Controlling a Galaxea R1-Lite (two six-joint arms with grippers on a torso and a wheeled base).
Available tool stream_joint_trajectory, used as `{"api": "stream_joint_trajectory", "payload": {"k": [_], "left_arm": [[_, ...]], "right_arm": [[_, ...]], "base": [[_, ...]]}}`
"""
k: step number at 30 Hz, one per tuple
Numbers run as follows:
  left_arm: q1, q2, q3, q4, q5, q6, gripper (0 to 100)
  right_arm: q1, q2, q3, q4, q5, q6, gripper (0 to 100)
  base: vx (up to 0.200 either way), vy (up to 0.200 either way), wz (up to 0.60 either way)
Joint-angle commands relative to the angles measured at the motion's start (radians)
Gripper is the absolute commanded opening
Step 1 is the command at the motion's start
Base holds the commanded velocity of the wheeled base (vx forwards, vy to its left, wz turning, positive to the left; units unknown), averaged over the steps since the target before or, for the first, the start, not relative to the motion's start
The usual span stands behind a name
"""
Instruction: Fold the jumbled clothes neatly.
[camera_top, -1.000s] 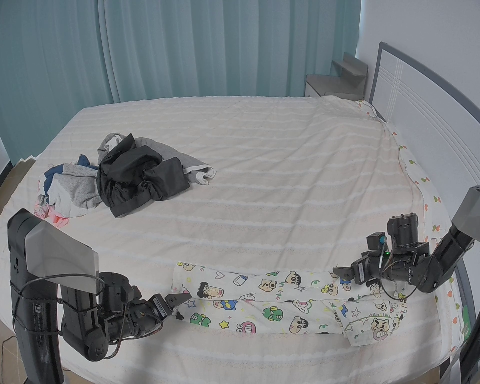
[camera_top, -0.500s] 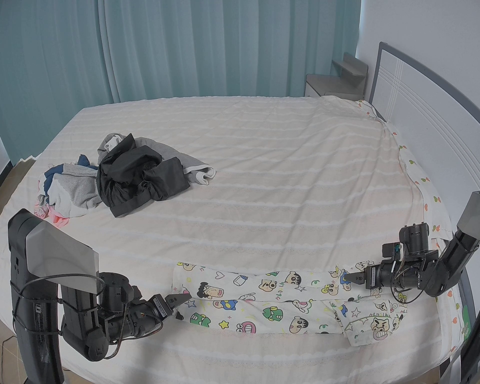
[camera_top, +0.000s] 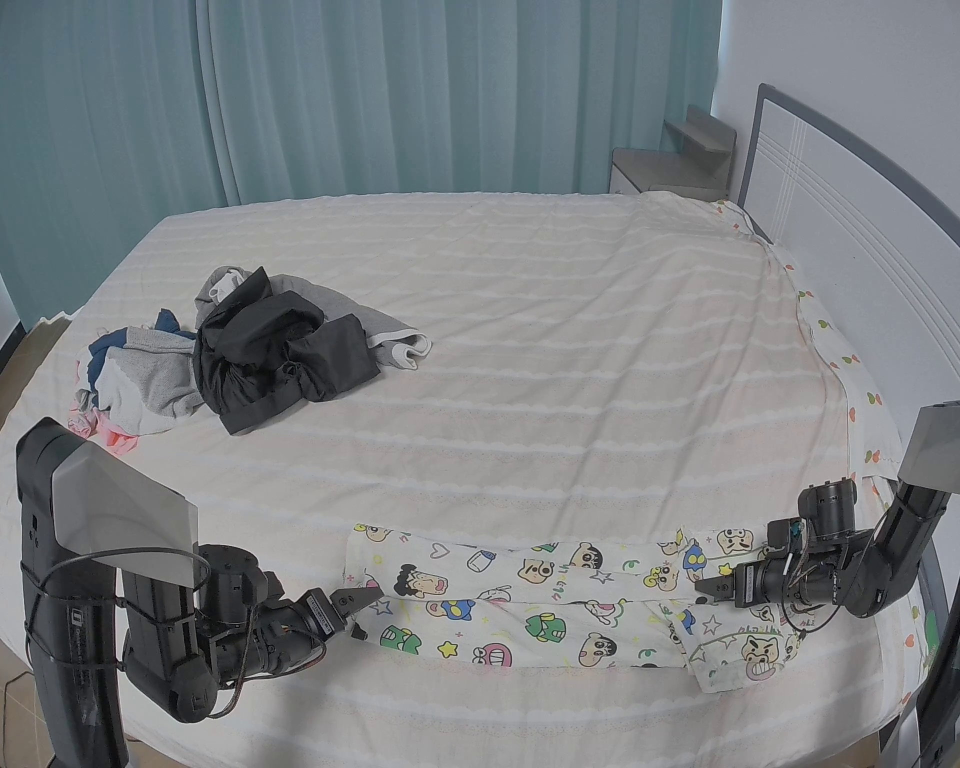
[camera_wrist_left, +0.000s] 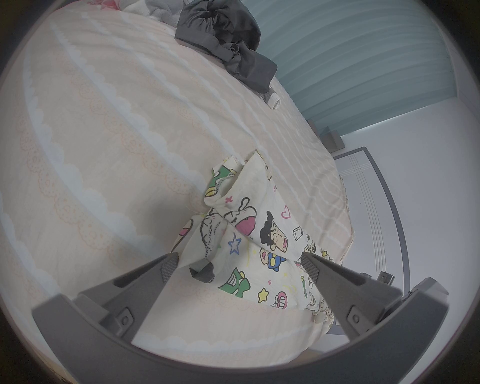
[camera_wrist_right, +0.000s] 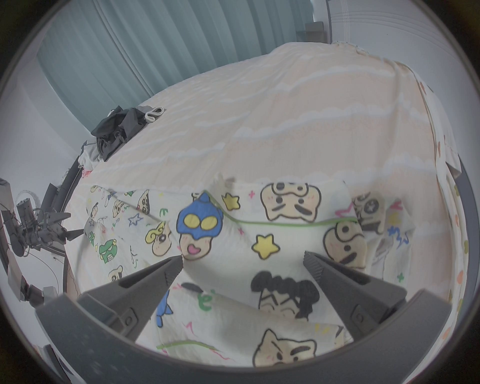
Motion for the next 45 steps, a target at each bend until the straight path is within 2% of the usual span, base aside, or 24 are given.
{"api": "stream_joint_trajectory", "payload": {"k": [1,6,9,12,14,18,20,21,22,23,24,25,27,31,36,45], "left_arm": [[-0.001,0.002,0.000,-0.018,0.000,0.000,100],[0.000,0.000,0.002,-0.018,0.001,0.000,100],[-0.001,0.000,0.000,-0.018,0.017,-0.002,100],[-0.001,-0.001,-0.003,-0.018,0.027,-0.004,100],[-0.008,-0.007,-0.006,-0.018,0.047,-0.004,100],[-0.041,-0.049,-0.034,-0.018,0.169,0.007,100],[-0.058,-0.061,-0.041,-0.018,0.228,0.059,100],[-0.060,-0.064,-0.041,-0.018,0.236,0.072,100],[-0.063,-0.070,-0.043,-0.018,0.264,0.127,100],[-0.063,-0.070,-0.043,-0.018,0.264,0.127,100],[-0.072,-0.083,-0.054,-0.018,0.299,0.196,100],[-0.074,-0.084,-0.055,-0.018,0.302,0.201,100],[-0.074,-0.122,-0.066,-0.010,0.317,0.285,100],[-0.072,-0.136,-0.118,0.143,0.319,0.397,100],[-0.075,-0.135,-0.202,0.307,0.316,0.409,100],[-0.081,-0.106,-0.319,0.449,0.307,0.435,100]], "right_arm": [[-0.018,-0.003,0.026,-0.002,0.000,-0.003,100],[-0.041,-0.032,0.024,-0.005,0.002,0.003,100],[-0.044,-0.121,0.046,-0.008,0.008,0.013,100],[-0.034,-0.284,0.105,-0.013,0.009,0.057,100],[-0.025,-0.385,0.135,-0.017,0.009,0.082,100],[-0.018,-0.646,0.208,-0.007,-0.020,0.115,100],[-0.032,-0.749,0.219,-0.005,-0.050,0.115,100],[-0.037,-0.761,0.219,-0.005,-0.057,0.115,100],[-0.074,-0.803,0.216,-0.007,-0.069,0.115,100],[-0.074,-0.803,0.216,-0.007,-0.069,0.115,100],[-0.138,-0.855,0.213,-0.007,-0.067,0.114,100],[-0.141,-0.858,0.213,-0.005,-0.067,0.114,100],[-0.196,-0.921,0.213,-0.007,-0.069,0.114,100],[-0.290,-1.000,0.171,-0.007,-0.057,0.112,100],[-0.367,-1.059,0.173,-0.007,-0.055,0.117,100],[-0.373,-1.068,0.188,-0.007,-0.017,0.120,100]], "base": [[0.000,0.000,0.00],[0.000,0.000,0.00],[0.000,0.000,0.00],[0.000,0.000,0.00],[0.000,0.000,0.00],[0.000,0.000,0.00],[0.000,0.000,0.00],[0.000,0.000,0.00],[0.000,0.000,0.00],[0.000,0.000,0.00],[0.000,0.000,0.00],[0.000,0.000,0.00],[0.000,0.000,0.00],[0.000,0.000,0.00],[0.000,0.000,0.00],[0.000,0.000,0.00]]}}
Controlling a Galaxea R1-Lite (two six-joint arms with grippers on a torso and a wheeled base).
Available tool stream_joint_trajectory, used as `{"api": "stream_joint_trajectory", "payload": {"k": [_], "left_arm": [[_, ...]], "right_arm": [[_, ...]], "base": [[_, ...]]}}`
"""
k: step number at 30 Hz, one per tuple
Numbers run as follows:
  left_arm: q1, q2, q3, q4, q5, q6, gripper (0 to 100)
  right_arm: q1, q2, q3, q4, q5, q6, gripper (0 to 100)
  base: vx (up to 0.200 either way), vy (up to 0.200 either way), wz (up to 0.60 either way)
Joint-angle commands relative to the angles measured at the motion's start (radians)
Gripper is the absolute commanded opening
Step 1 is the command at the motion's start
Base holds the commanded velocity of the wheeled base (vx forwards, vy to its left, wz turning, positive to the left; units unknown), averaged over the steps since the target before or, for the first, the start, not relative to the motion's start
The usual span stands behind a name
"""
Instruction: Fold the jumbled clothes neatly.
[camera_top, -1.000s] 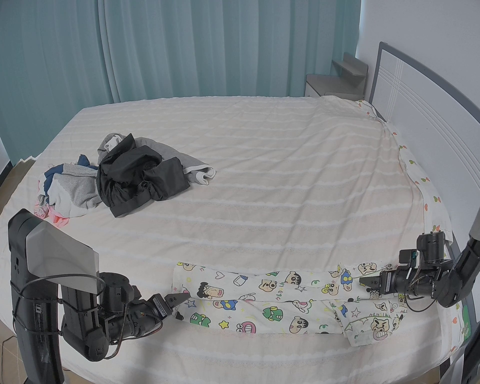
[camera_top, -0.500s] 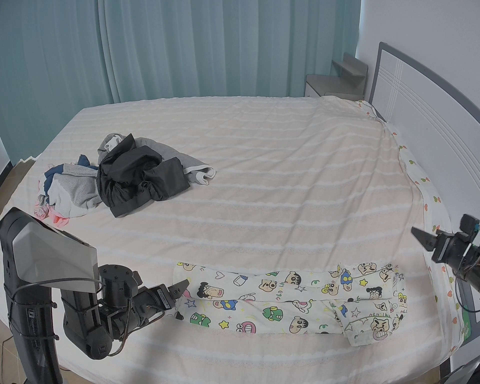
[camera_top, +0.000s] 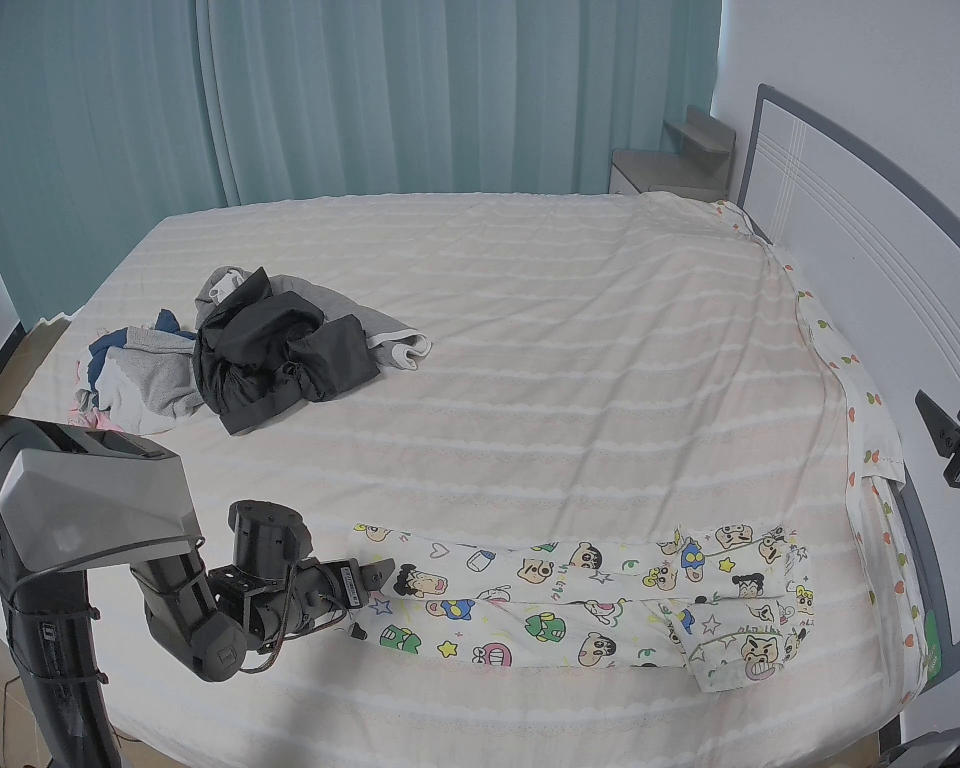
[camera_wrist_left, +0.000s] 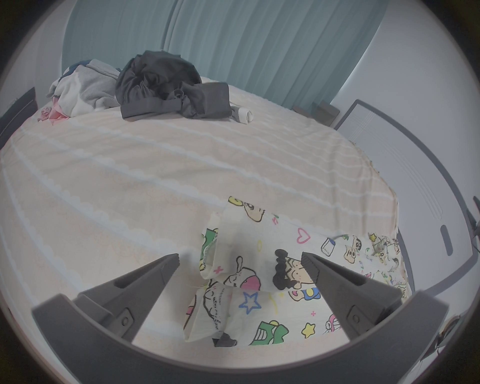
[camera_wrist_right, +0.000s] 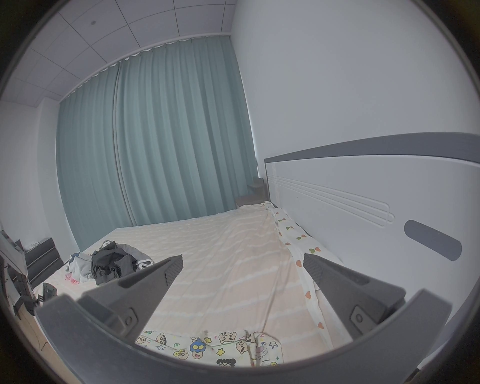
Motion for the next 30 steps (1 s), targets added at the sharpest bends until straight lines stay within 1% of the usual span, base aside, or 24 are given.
{"api": "stream_joint_trajectory", "payload": {"k": [1,14,25,30], "left_arm": [[-0.016,0.028,-0.067,0.066,-0.002,0.007,100],[-0.027,0.074,-0.081,0.072,-0.002,0.007,100],[-0.058,0.125,-0.108,0.067,0.000,0.007,100],[-0.067,0.151,-0.125,0.066,0.000,0.007,100]], "right_arm": [[-0.010,-0.024,0.010,0.000,0.014,0.001,100],[-0.006,-0.007,0.030,0.000,0.021,-0.002,100],[-0.003,-0.002,0.032,0.002,0.023,-0.002,100],[-0.003,-0.002,0.038,0.000,0.035,-0.003,100]], "base": [[0.000,0.000,0.00],[0.000,0.000,0.00],[0.000,0.000,0.00],[0.000,0.000,0.00]]}}
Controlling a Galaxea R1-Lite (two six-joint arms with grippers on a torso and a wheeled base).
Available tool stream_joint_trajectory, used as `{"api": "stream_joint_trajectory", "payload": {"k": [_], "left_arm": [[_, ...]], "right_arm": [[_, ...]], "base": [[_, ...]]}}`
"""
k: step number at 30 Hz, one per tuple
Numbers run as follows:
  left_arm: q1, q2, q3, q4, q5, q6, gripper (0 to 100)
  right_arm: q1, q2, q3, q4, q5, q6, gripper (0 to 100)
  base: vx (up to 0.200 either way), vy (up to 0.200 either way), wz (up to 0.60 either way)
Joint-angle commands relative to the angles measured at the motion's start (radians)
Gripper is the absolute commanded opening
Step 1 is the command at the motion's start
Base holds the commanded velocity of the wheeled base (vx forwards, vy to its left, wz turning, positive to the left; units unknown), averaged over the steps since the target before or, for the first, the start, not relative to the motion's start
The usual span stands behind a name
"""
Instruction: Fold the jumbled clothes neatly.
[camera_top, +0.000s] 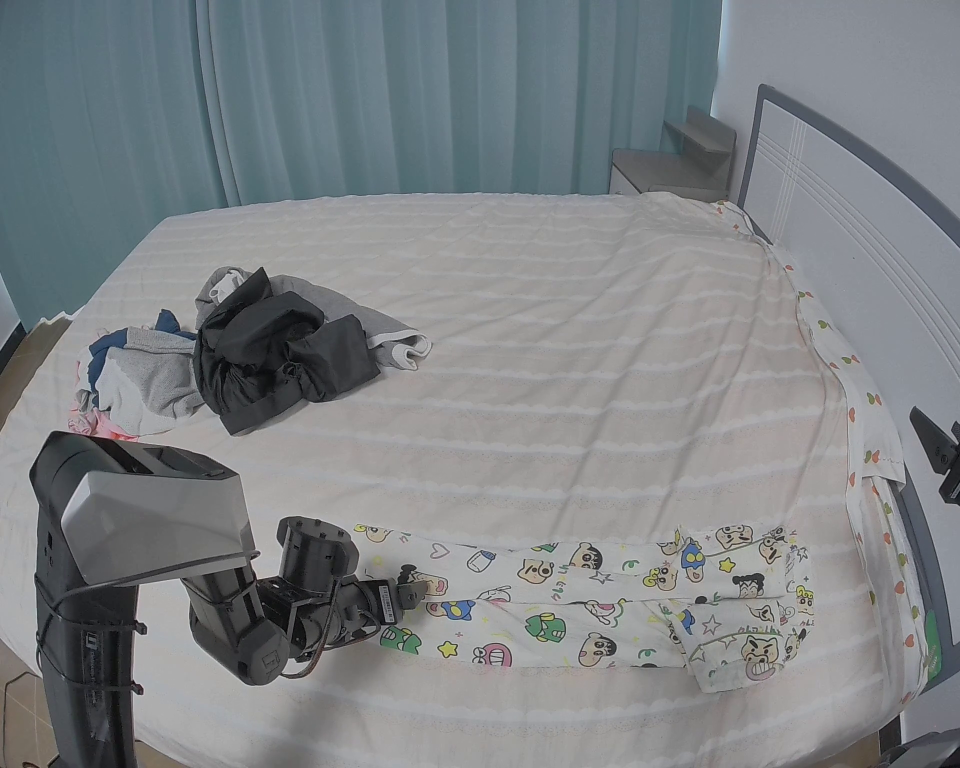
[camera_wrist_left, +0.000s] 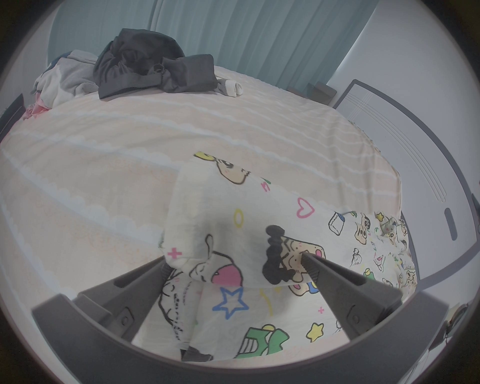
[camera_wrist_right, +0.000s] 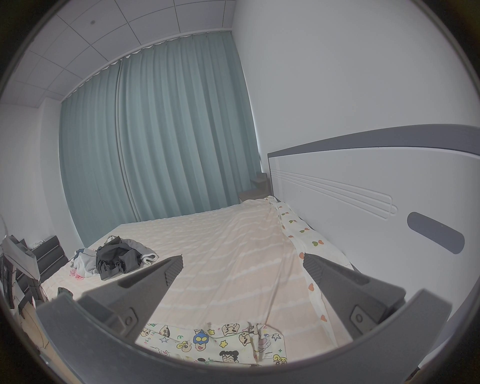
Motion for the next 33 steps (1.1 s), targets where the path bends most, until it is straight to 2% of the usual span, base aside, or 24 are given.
{"api": "stream_joint_trajectory", "payload": {"k": [1,19,29,33], "left_arm": [[-0.005,0.025,-0.009,-0.001,-0.001,-0.001,100],[-0.029,0.044,-0.015,-0.001,0.005,0.003,100],[0.032,0.016,-0.021,0.017,0.007,0.047,100],[0.031,0.036,-0.034,0.010,0.005,0.045,100]], "right_arm": [[0.000,0.005,0.002,-0.001,0.002,0.000,100],[0.000,0.005,0.006,-0.001,0.002,0.000,100],[0.000,-0.001,0.009,-0.001,0.002,-0.002,100],[0.002,-0.001,0.012,-0.001,0.002,-0.003,100]], "base": [[0.000,0.000,0.00],[0.000,0.000,0.00],[0.000,0.000,0.00],[0.000,0.000,0.00]]}}
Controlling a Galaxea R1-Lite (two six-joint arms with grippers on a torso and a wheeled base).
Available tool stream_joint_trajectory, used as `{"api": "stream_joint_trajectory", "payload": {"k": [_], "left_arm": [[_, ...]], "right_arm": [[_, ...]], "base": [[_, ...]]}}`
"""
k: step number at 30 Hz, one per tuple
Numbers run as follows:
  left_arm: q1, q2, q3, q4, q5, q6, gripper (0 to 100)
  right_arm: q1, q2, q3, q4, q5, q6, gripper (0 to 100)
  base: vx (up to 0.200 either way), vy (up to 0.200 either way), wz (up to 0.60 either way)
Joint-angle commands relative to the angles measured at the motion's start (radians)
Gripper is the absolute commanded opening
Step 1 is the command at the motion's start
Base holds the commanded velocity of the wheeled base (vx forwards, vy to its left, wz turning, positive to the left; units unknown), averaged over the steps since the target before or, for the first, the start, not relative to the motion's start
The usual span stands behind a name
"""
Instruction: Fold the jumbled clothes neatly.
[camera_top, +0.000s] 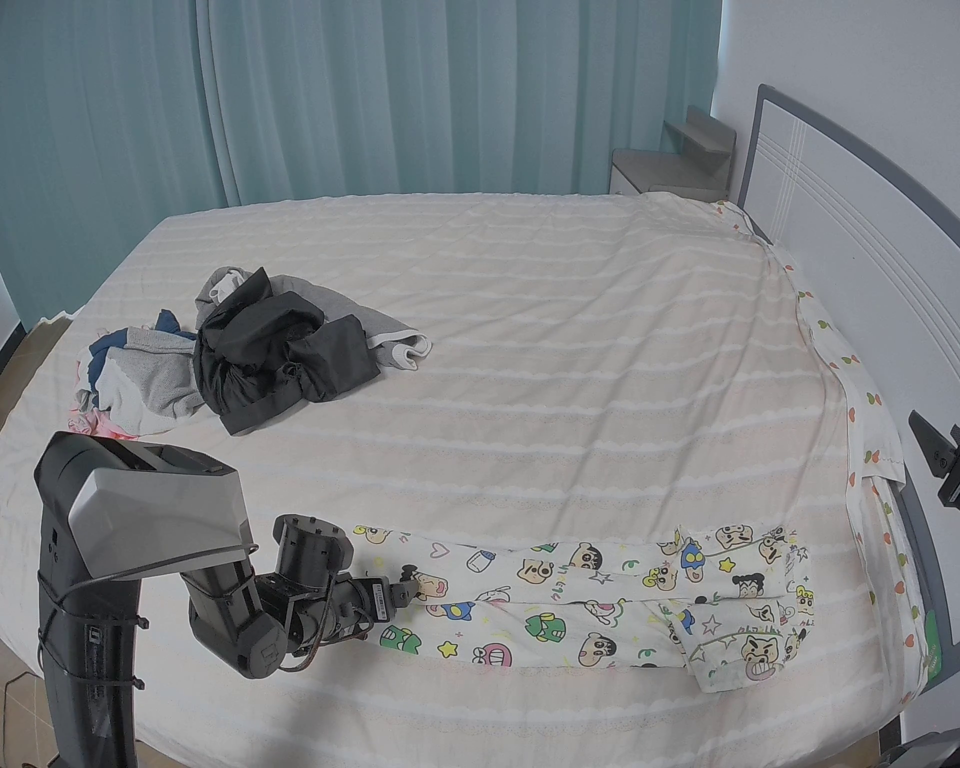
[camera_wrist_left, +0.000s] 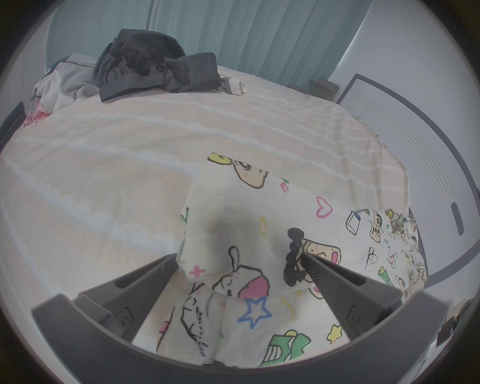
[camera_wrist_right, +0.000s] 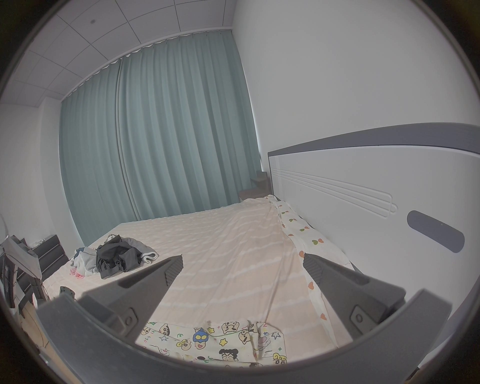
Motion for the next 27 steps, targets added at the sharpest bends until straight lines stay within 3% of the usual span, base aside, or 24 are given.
{"api": "stream_joint_trajectory", "payload": {"k": [1,8,9,27], "left_arm": [[0.002,0.019,-0.016,-0.009,-0.001,0.000,100],[-0.018,0.031,-0.043,-0.009,-0.004,-0.006,100],[-0.023,0.031,-0.043,-0.009,-0.004,-0.008,0],[-0.018,-0.030,0.016,-0.013,-0.001,-0.009,0]], "right_arm": [[0.000,0.001,0.001,0.000,0.000,0.000,100],[0.000,0.001,0.003,0.000,0.002,0.000,100],[0.001,0.001,0.003,0.000,0.000,-0.002,100],[0.001,-0.002,0.008,0.000,0.000,-0.008,100]], "base": [[0.000,0.000,0.00],[0.000,0.000,0.00],[0.000,0.000,0.00],[0.000,0.000,0.00]]}}
